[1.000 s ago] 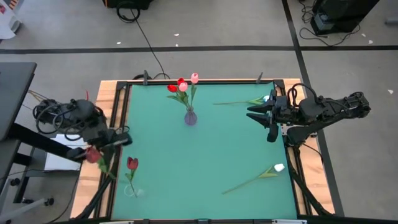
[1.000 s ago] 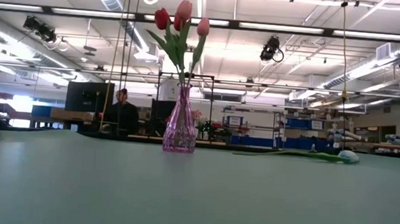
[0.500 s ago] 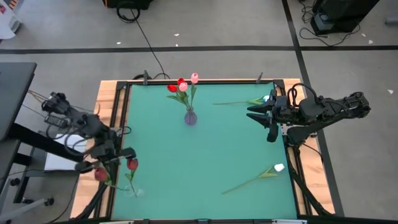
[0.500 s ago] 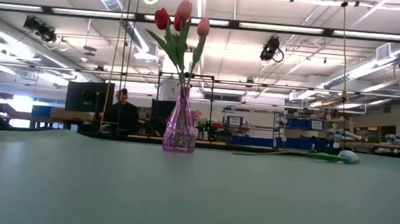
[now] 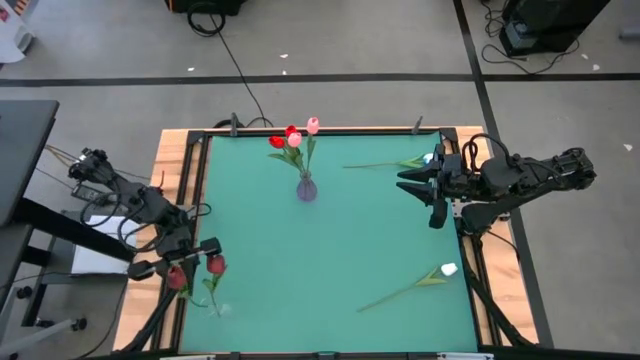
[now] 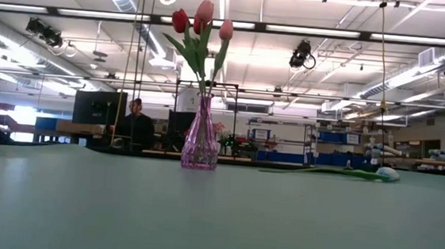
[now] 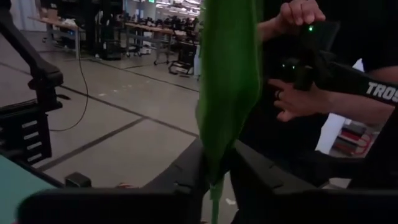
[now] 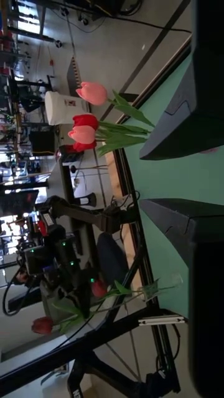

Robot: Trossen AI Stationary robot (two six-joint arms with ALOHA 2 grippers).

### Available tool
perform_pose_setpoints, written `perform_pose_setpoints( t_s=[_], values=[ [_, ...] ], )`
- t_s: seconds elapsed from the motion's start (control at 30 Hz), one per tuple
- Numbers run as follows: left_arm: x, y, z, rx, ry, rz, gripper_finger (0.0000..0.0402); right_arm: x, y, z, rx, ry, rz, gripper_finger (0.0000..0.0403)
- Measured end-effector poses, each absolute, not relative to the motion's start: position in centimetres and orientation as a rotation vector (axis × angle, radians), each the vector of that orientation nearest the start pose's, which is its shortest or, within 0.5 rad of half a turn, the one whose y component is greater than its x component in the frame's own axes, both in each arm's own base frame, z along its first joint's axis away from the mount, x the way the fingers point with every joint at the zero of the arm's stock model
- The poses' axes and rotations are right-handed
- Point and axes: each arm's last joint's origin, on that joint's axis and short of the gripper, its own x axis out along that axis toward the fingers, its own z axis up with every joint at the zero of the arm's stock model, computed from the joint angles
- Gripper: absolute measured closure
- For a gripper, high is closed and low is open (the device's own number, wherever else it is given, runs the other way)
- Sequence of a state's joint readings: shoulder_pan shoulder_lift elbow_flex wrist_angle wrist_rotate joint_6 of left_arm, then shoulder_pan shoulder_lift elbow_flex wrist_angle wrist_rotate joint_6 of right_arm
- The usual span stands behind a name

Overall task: Sort flowers into vase by color
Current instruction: Put the dark red flower into the transparent vase, then put the top white flower into the transparent vase

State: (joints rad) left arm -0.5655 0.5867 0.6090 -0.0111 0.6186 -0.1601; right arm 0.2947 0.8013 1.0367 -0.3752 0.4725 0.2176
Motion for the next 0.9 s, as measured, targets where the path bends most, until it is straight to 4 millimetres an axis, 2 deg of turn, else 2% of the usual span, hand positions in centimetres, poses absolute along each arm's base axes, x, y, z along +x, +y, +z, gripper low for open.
perform_pose_setpoints(
  t_s=[0.27,0.37,0.7,0.8,0.9],
  values=[
    [10.0,-8.9,31.9,-0.152,0.078,-1.191,0.0226,15.0,3.2,39.6,0.164,0.11,-0.19,0.0284],
    [9.7,-8.8,33.0,-0.152,0.084,-1.18,0.0208,15.0,3.2,39.6,0.164,0.11,-0.19,0.0284],
    [7.8,-6.8,39.0,0.028,0.076,-0.98,0.0203,15.0,3.2,39.6,0.164,0.11,-0.19,0.0284],
    [8.1,-6.8,39.9,0.032,0.083,-0.909,0.0203,15.0,3.2,39.6,0.164,0.11,-0.191,0.0284],
    [9.1,-7.0,40.3,-0.01,0.111,-0.757,0.0203,15.0,3.2,39.6,0.164,0.11,-0.19,0.0284]
  ],
)
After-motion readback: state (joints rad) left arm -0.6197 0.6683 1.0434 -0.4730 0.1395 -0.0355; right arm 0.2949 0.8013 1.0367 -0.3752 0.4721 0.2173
